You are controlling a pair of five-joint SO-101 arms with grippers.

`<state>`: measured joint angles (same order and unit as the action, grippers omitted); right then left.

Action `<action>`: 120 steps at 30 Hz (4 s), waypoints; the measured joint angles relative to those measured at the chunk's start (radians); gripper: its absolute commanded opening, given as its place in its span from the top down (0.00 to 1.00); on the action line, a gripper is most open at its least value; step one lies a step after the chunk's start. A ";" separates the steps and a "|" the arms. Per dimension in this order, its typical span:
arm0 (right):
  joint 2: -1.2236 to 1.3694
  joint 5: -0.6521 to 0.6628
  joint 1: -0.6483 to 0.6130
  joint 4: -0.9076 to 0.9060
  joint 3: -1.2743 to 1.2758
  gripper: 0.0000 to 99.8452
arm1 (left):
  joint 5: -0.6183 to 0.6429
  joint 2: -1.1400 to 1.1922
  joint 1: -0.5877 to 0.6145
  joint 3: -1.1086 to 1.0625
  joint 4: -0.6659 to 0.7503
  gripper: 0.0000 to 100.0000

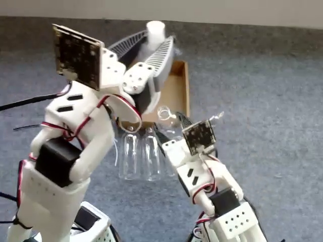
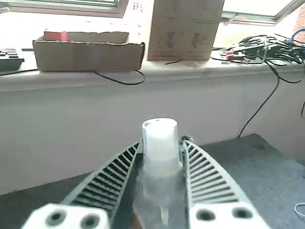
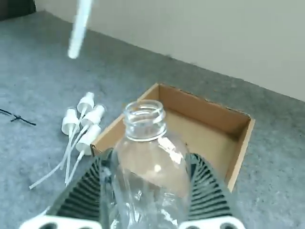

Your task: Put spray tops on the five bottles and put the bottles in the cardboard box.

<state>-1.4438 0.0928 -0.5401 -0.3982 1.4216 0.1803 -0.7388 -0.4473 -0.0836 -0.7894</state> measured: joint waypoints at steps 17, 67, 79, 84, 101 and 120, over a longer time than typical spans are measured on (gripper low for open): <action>-0.083 -0.028 0.000 0.003 0.018 1.00 | 0.000 0.002 -0.052 -0.235 0.232 0.96; -0.083 -0.147 0.100 0.003 0.018 1.00 | -0.109 -0.098 -0.112 -0.399 -0.008 0.81; -0.083 -0.147 0.100 0.003 0.018 1.00 | -0.109 -0.095 0.041 -0.316 -0.011 0.84; -0.083 -0.147 0.100 0.003 0.018 1.00 | -0.138 -0.071 0.032 -0.336 -0.011 0.84; -0.083 -0.149 0.100 0.003 0.018 1.00 | -0.141 -0.060 0.002 -0.497 0.063 0.84; -0.083 -0.149 0.100 0.003 0.018 1.00 | -0.149 -0.058 -0.011 -0.373 -0.006 0.84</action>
<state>-1.5267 -0.0560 -0.4404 -0.3951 1.4400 0.0315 -0.7971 -0.4580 -0.4565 -0.7956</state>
